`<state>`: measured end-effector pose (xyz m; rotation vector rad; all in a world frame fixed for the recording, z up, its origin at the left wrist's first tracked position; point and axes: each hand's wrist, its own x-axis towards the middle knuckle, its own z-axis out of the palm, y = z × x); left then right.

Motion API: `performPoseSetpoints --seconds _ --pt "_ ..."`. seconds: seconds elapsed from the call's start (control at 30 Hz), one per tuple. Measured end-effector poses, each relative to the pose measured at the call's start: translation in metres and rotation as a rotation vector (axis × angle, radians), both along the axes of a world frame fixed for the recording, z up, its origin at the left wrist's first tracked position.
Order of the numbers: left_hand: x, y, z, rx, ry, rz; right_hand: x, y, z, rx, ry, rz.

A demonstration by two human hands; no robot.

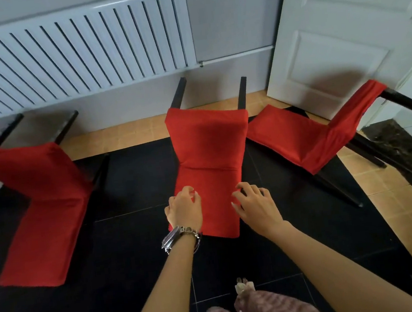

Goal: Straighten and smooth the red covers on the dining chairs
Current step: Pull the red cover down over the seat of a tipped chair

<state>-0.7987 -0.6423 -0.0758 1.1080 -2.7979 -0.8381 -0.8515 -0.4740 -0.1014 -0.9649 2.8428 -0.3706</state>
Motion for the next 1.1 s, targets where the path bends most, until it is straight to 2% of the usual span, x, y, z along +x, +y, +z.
performPoseSetpoints --seconds 0.2,0.4,0.57,0.67,0.8,0.93,1.1 --pt "-0.027 -0.03 -0.012 0.062 -0.032 -0.018 -0.023 -0.028 -0.009 0.078 -0.059 -0.06" --pt "-0.058 -0.075 -0.016 0.199 -0.008 -0.043 -0.034 -0.073 -0.02 0.046 -0.121 -0.225" --pt "-0.074 -0.113 -0.032 0.196 0.014 -0.159 -0.035 -0.114 -0.04 0.005 -0.184 -0.394" --pt "-0.076 -0.136 -0.055 0.143 -0.038 -0.247 -0.035 -0.134 -0.061 0.035 -0.215 -0.45" --pt "-0.076 -0.162 -0.104 0.071 -0.18 -0.312 -0.037 -0.15 -0.105 0.109 -0.244 -0.438" --pt "-0.082 -0.178 -0.179 0.057 -0.213 -0.307 -0.048 -0.161 -0.179 0.163 -0.265 -0.422" --pt "-0.093 -0.182 -0.288 0.231 -0.184 -0.255 -0.057 -0.165 -0.284 0.201 -0.264 -0.412"
